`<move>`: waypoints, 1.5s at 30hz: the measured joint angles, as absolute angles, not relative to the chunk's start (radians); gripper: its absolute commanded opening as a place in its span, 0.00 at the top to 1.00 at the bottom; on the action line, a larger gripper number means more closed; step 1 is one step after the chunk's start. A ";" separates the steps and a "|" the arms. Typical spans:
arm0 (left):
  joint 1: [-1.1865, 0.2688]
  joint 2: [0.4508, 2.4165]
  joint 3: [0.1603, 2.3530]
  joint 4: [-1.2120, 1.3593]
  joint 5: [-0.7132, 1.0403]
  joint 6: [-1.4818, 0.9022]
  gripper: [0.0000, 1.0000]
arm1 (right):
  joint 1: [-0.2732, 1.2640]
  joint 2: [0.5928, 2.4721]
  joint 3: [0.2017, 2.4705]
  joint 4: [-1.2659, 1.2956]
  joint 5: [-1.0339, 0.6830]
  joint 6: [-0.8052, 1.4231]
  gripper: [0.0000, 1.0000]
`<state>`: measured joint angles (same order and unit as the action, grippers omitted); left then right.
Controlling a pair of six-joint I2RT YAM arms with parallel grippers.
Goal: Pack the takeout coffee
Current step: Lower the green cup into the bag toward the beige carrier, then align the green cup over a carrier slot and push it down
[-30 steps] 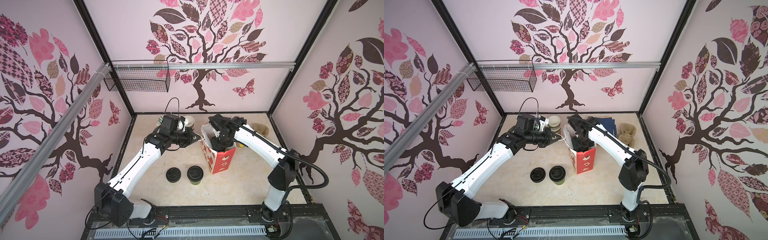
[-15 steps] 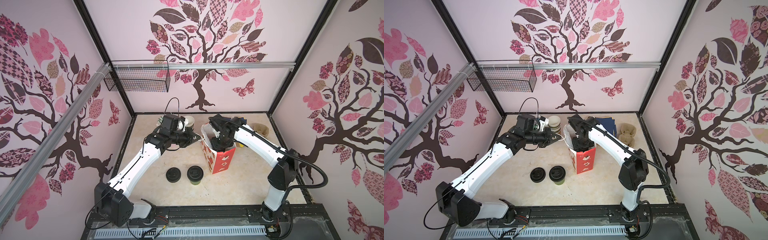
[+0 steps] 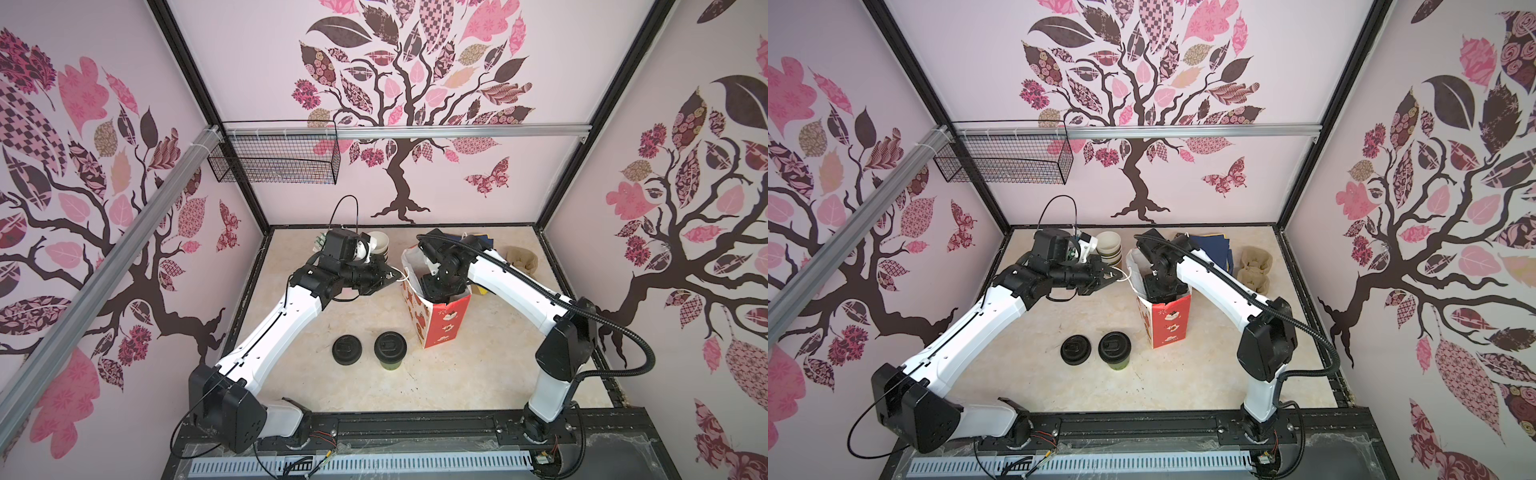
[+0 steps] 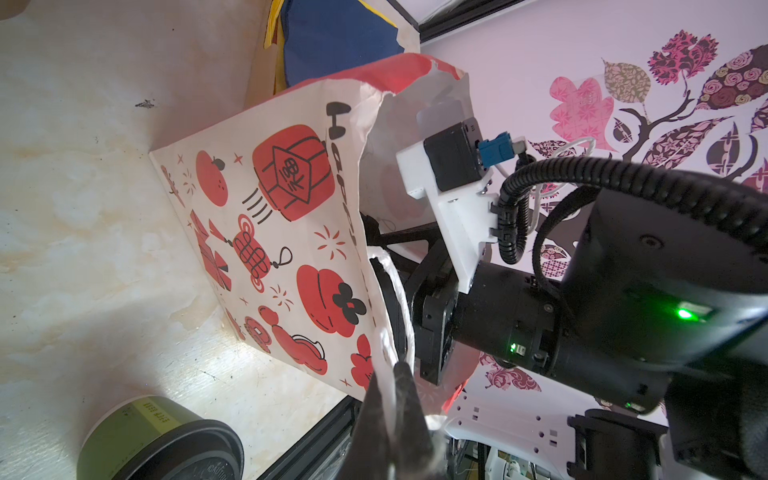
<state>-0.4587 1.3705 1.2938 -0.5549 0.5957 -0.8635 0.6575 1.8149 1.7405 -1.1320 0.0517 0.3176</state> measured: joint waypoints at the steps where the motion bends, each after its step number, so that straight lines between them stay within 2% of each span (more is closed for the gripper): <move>1: -0.459 1.370 1.294 -0.555 0.595 -0.863 1.00 | 0.657 1.815 1.742 -1.133 0.052 0.318 0.37; 15: -0.459 1.370 1.294 -0.555 0.595 -0.863 1.00 | 0.657 1.815 1.835 -1.209 0.059 0.322 0.38; 45: -0.459 1.372 1.294 -0.555 0.588 -0.864 1.00 | 0.652 1.814 1.691 -1.151 0.048 0.334 0.39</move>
